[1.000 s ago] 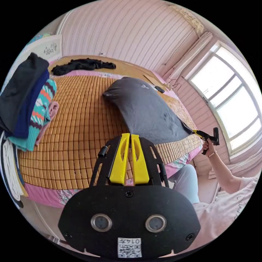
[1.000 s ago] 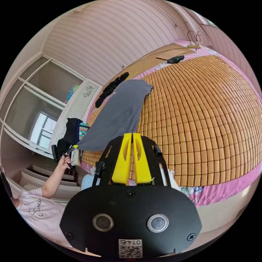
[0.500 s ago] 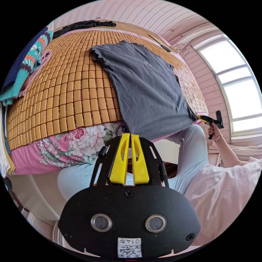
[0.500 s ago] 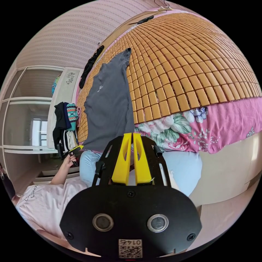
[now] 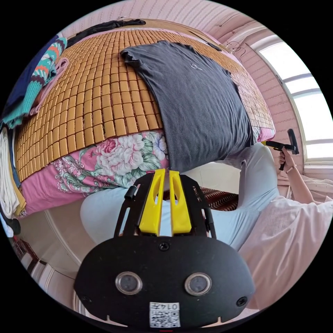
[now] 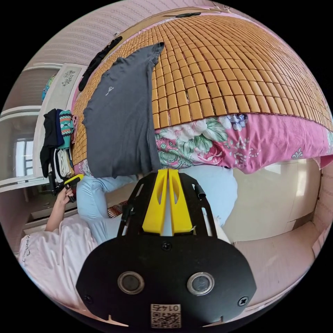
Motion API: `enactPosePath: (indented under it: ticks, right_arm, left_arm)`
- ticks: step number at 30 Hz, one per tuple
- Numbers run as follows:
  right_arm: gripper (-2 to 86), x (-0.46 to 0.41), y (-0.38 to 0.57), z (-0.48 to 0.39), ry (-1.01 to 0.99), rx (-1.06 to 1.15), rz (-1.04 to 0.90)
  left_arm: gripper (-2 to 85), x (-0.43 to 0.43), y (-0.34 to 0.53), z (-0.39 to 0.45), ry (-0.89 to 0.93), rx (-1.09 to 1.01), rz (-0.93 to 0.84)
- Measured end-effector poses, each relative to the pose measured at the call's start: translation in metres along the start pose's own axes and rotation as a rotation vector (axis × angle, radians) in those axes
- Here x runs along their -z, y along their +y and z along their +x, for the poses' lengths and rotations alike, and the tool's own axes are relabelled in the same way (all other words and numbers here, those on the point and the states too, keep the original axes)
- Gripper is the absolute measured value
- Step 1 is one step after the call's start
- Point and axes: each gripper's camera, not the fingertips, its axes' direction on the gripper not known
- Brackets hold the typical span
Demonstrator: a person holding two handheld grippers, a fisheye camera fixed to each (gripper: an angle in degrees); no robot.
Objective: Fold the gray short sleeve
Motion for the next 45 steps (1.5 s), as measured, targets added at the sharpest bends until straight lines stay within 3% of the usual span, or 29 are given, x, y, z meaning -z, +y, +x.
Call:
enactPosePath:
  ticks: [6,13,17,23,31,37,39,41,45]
  right_arm:
    - [5.4,-0.013,-0.052,-0.054,0.051,0.140,0.067]
    - [1.7,-0.037,-0.167,-0.118,0.006,0.272,0.212]
    - [0.2,-0.069,-0.245,-0.177,0.023,0.413,0.150]
    - [0.6,-0.117,-0.310,-0.289,-0.095,0.524,-0.004]
    - [6.2,-0.190,-0.392,-0.463,-0.078,0.739,-0.113]
    - [9.9,-0.291,-0.439,-0.559,0.031,0.828,-0.229]
    - [4.4,-0.328,-0.446,-0.569,0.215,0.856,-0.255]
    - [0.9,-0.319,-0.452,-0.571,0.238,0.853,-0.154]
    - [0.2,-0.286,-0.472,-0.563,-0.032,0.766,-0.061]
  left_arm:
    - [0.5,0.013,-0.006,0.002,-0.021,-0.065,0.072]
    - [0.8,0.007,-0.096,-0.028,-0.095,-0.050,0.151]
    - [1.4,0.014,-0.144,-0.076,-0.027,0.152,0.222]
    - [3.5,0.014,-0.179,-0.094,-0.026,0.246,0.208]
    - [7.0,0.000,-0.194,-0.098,-0.029,0.271,0.263]
    - [4.8,-0.031,-0.194,-0.110,-0.086,0.309,0.216]
    - [3.5,-0.034,-0.191,-0.115,-0.066,0.309,0.230]
    - [2.4,-0.035,-0.186,-0.127,0.003,0.354,0.238]
    - [1.7,-0.020,-0.172,-0.138,0.056,0.386,0.326]
